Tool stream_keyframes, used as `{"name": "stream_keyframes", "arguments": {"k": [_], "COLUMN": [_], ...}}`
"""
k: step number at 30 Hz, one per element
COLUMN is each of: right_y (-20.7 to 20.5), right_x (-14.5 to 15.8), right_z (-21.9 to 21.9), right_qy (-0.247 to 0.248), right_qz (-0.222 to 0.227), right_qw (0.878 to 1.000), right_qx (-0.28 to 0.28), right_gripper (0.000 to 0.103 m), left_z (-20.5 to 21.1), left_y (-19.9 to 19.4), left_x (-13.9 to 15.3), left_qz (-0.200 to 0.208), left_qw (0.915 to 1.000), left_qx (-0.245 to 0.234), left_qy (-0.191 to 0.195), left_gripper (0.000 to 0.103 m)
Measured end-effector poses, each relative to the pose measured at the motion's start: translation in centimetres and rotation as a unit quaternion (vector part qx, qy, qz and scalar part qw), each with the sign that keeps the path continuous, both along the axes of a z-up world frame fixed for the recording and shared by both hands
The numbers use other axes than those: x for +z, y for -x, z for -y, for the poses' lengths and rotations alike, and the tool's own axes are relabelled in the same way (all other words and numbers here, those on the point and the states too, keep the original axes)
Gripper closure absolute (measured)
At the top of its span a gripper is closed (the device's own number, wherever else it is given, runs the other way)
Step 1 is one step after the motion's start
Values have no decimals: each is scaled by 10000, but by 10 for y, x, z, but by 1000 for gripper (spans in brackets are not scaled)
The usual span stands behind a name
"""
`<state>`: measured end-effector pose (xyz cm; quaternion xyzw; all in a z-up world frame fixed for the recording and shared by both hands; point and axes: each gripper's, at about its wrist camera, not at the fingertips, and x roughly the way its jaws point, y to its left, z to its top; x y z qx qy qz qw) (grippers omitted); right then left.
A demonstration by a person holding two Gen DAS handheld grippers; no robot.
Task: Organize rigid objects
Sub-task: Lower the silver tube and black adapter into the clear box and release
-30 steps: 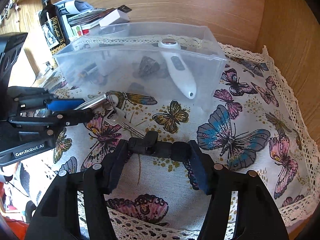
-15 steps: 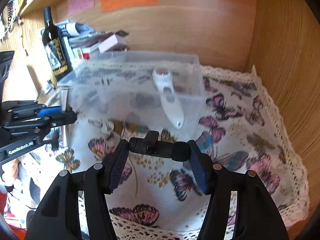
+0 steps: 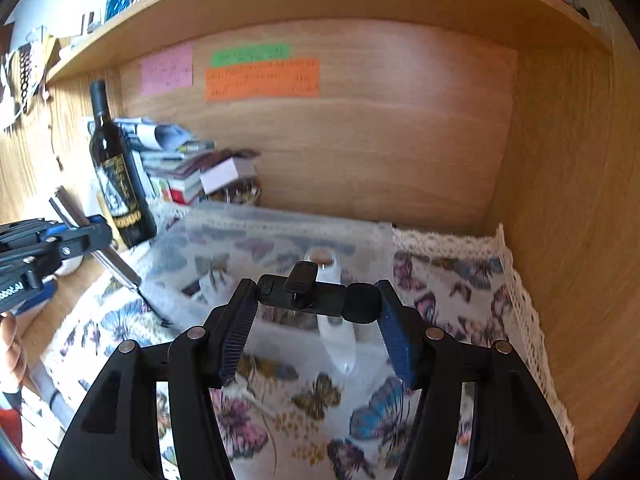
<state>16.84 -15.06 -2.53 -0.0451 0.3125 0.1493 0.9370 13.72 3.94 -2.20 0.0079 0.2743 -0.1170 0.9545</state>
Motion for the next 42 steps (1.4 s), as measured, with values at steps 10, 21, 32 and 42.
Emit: {"name": "stream_keyframes", "arguments": {"k": [10, 21, 32, 42], "right_y": [-35, -64, -71, -75], "right_x": [0, -40, -60, -60], "right_z": [-3, -15, -21, -23], "right_qy": [-87, 123, 247, 371], "right_qz": [-70, -737, -1117, -1059], "right_qw": [9999, 9970, 9926, 9933], "right_qx": [42, 185, 411, 273], "right_gripper": [47, 47, 46, 38], "left_z": [-12, -1, 10, 8], "left_y": [-29, -75, -90, -88], "left_x": [12, -41, -73, -63], "left_qz": [183, -560, -1152, -1071], "left_qw": [9991, 9967, 9912, 9924], "left_qx": [382, 387, 184, 288], "left_qy": [-34, -447, -619, -542], "left_gripper": [88, 88, 88, 64]}}
